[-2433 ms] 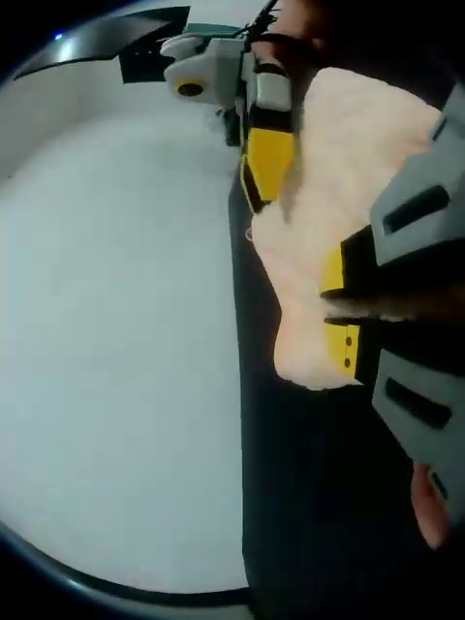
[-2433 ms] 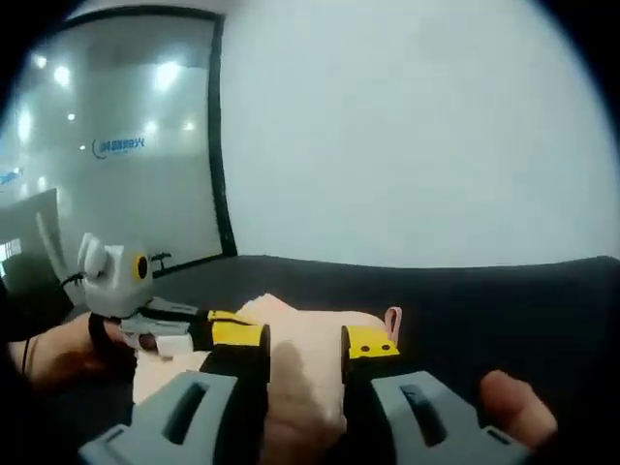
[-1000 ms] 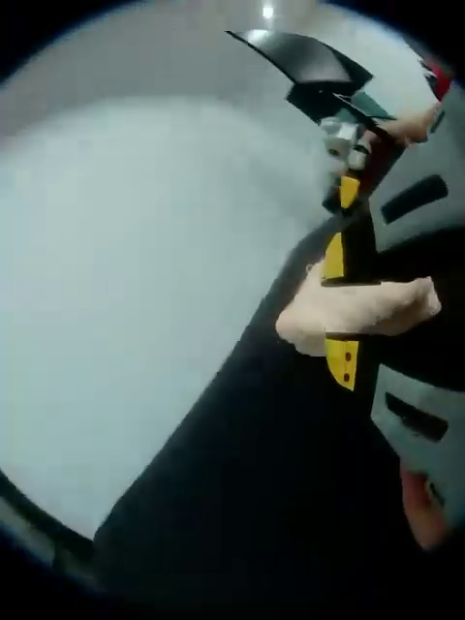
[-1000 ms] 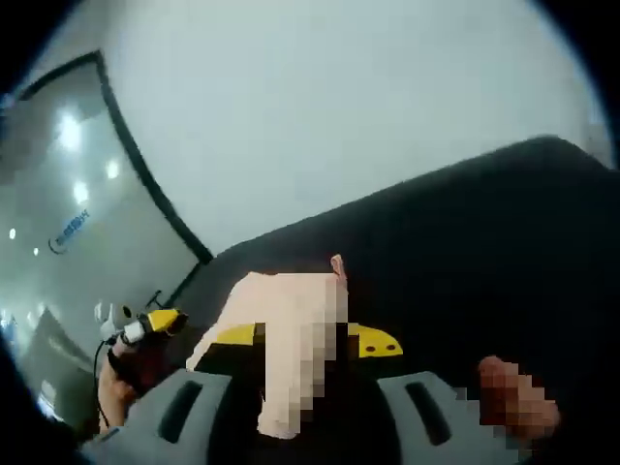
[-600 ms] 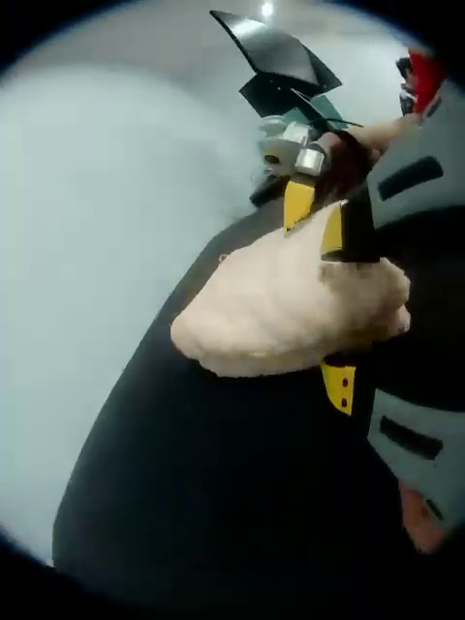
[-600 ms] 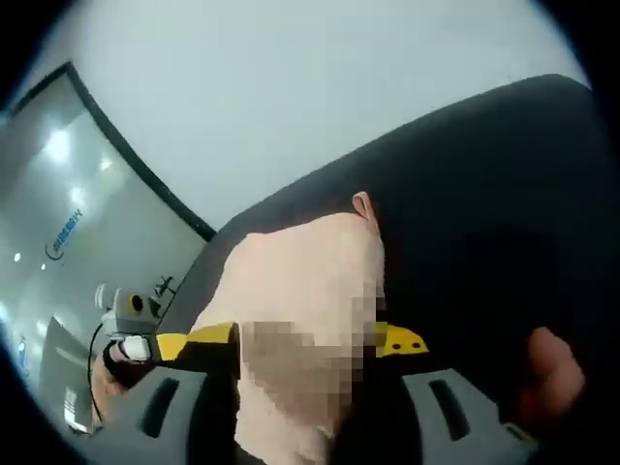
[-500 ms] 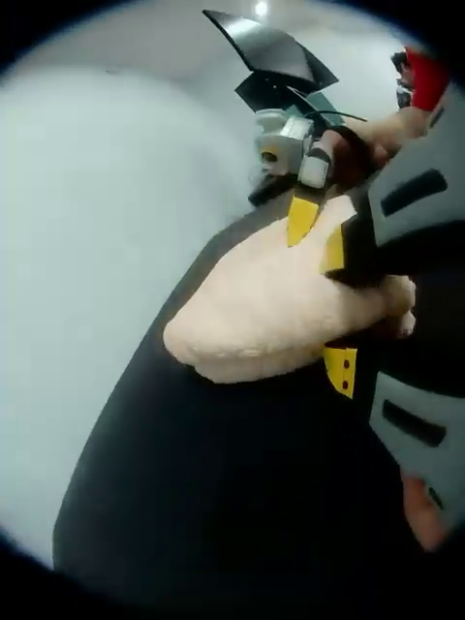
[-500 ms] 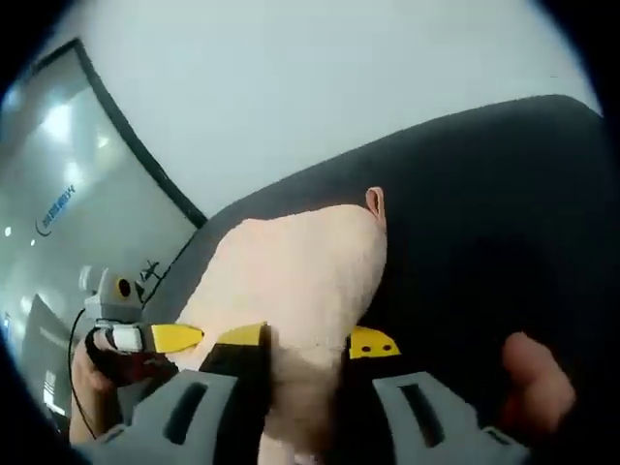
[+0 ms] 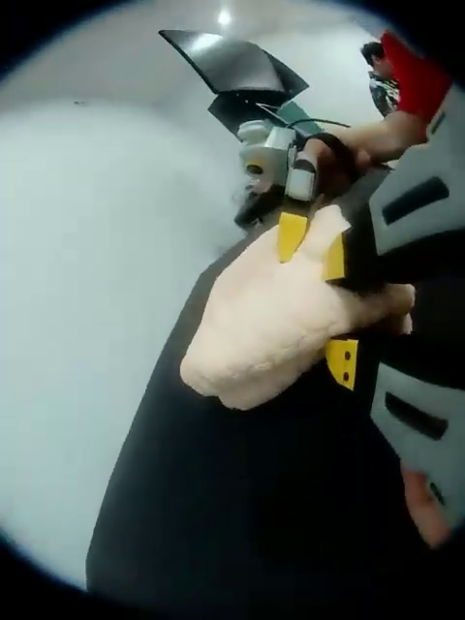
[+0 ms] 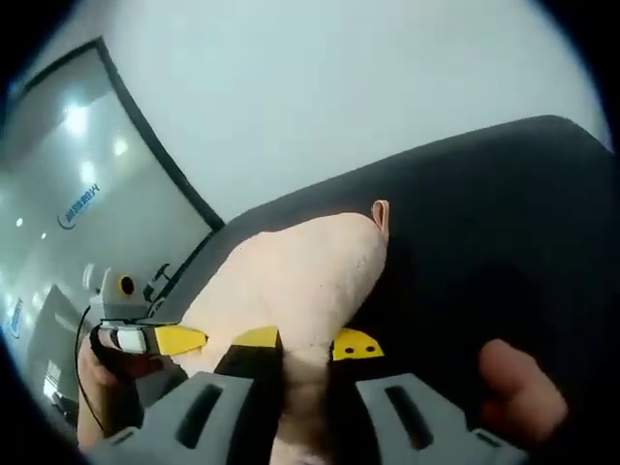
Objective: Fold the towel on the table until its edges align and the towel forms a compact rectangular stack.
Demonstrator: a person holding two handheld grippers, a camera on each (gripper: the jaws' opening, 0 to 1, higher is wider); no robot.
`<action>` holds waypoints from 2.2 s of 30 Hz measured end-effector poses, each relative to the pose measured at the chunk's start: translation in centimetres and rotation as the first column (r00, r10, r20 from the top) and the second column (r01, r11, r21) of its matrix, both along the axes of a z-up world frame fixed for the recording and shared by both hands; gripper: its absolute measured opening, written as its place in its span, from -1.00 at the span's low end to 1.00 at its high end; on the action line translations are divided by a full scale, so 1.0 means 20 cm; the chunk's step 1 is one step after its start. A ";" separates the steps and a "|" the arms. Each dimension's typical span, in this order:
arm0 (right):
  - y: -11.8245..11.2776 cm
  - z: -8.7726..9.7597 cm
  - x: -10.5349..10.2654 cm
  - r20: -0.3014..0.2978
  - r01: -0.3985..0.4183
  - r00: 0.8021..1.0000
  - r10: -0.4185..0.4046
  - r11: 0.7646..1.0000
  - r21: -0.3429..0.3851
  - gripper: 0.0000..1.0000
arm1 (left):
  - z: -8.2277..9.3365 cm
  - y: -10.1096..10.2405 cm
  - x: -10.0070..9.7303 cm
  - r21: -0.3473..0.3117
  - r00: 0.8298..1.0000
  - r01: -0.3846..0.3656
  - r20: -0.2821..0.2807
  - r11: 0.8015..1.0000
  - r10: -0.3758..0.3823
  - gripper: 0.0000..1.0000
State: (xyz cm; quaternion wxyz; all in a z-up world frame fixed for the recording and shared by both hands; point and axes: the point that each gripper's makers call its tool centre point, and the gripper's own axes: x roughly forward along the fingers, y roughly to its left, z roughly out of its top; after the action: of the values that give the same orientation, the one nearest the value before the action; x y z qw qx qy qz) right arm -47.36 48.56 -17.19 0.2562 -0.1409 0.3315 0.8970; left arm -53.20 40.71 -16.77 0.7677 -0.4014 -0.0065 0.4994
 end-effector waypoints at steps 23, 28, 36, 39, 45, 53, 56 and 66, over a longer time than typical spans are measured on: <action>-0.23 0.06 0.75 -0.013 0.001 1.000 0.001 0.995 0.098 -0.72 | 0.07 -0.29 0.76 0.047 0.965 0.260 -0.042 0.965 -0.258 -0.58; -0.21 -0.02 0.82 -0.010 0.011 1.000 -0.010 0.997 0.073 -0.72 | 0.01 -0.29 0.84 0.025 0.959 0.279 -0.051 0.960 -0.278 -0.58; -0.22 -0.11 0.90 -0.029 0.027 0.999 -0.025 0.998 0.064 -0.71 | -0.07 -0.28 0.86 0.026 0.955 0.288 -0.083 0.957 -0.286 -0.57; -0.20 -0.14 0.90 -0.053 0.036 0.998 -0.033 0.998 0.046 -0.69 | -0.05 -0.23 0.83 0.048 0.968 0.246 0.041 0.968 -0.248 -0.57; -0.23 -0.15 0.91 -0.074 0.033 0.997 -0.028 0.996 0.078 -0.63 | -0.09 -0.23 0.82 0.069 0.969 0.245 0.011 0.967 -0.247 -0.56; -0.25 -0.09 0.98 -0.103 0.015 0.995 0.014 0.962 0.273 -0.35 | -0.11 -0.25 0.77 0.123 0.962 0.252 -0.141 0.960 -0.234 -0.39; -0.23 -0.06 1.03 -0.086 -0.015 0.995 0.051 0.926 0.377 -0.30 | -0.12 -0.25 0.74 0.163 0.936 0.277 -0.268 0.947 -0.228 -0.25; -0.26 -0.02 1.21 -0.054 -0.114 0.981 0.186 0.781 0.614 -0.11 | -0.14 -0.29 0.64 0.278 0.894 0.316 -0.406 0.907 -0.188 0.15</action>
State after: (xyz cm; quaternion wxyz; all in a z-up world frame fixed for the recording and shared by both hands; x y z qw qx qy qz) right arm -23.23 43.35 -17.68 0.1965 -0.0265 0.0270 0.9798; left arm -40.38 34.95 -19.53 0.8710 -0.1603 0.1060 0.4521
